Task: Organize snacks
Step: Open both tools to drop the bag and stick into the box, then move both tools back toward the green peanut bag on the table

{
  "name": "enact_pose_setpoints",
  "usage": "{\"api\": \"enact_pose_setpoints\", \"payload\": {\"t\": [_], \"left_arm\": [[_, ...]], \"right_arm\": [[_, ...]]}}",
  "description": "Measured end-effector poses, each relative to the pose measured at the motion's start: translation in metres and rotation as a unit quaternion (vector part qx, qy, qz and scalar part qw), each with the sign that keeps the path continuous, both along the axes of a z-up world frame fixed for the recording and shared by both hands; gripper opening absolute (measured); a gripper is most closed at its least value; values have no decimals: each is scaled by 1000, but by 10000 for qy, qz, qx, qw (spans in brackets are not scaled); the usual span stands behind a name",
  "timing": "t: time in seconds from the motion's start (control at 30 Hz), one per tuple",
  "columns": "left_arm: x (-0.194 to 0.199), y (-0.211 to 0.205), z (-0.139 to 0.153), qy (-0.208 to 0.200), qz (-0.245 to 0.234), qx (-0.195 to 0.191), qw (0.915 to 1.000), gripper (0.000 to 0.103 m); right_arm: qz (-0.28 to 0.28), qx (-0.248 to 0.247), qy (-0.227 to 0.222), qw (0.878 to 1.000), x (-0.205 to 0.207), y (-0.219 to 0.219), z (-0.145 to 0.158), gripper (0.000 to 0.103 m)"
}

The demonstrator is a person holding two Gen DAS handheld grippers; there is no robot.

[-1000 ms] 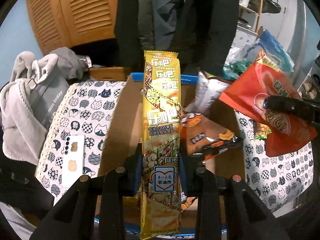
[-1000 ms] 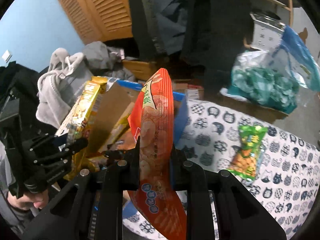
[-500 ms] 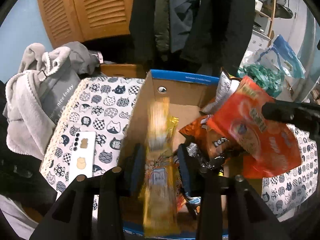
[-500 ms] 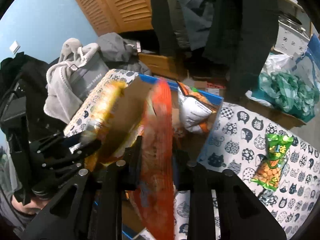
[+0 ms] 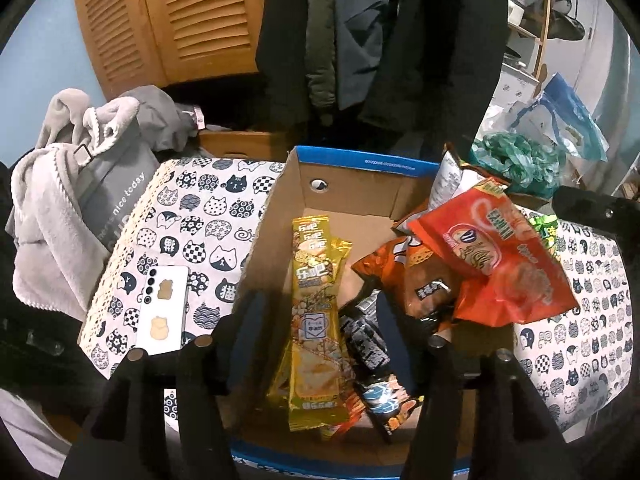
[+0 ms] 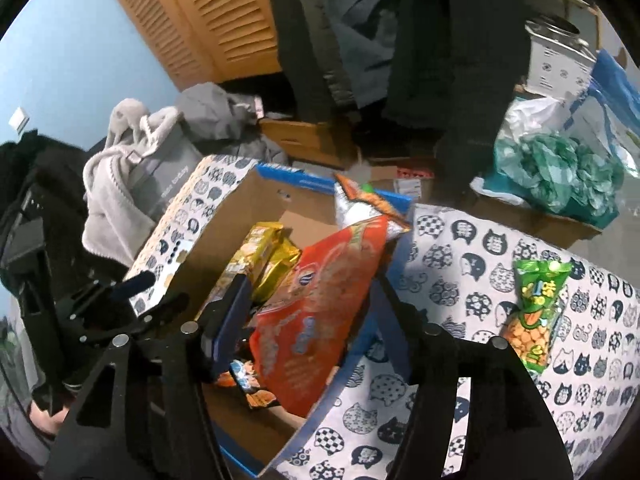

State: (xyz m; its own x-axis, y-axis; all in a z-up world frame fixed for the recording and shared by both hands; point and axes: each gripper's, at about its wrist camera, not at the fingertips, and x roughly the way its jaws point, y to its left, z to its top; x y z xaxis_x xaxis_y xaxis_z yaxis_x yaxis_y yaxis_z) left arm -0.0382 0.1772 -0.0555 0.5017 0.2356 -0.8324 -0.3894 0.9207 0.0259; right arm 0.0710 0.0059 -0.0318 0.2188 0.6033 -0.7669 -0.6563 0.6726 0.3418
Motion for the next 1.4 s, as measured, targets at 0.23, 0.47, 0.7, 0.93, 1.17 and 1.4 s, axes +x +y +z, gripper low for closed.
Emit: {"api": "enact_pose_setpoints", "payload": {"t": [0.23, 0.47, 0.7, 0.93, 1.17, 1.4], "left_arm": [[9, -14, 14, -155, -88, -40, 9998, 64], [25, -45, 35, -370, -339, -13, 9987, 64], [47, -92, 50, -489, -702, 136, 9962, 69], [73, -145, 45, -369, -1187, 149, 9921, 74], [101, -189, 18, -83, -1570, 342, 9870, 75], [132, -208, -18, 389, -1762, 33, 9836, 76]], "right_arm": [[-299, 73, 2, 9995, 9, -31, 4, 67], [-636, -48, -87, 9979, 18, -73, 3, 72], [-1089, -99, -37, 9940, 29, -132, -2, 73], [-1522, -161, 1, 9882, 39, -189, -11, 75], [-1995, -290, 114, 9794, 53, -239, -25, 75], [-2264, -489, 238, 9725, 68, -268, -46, 75]]}}
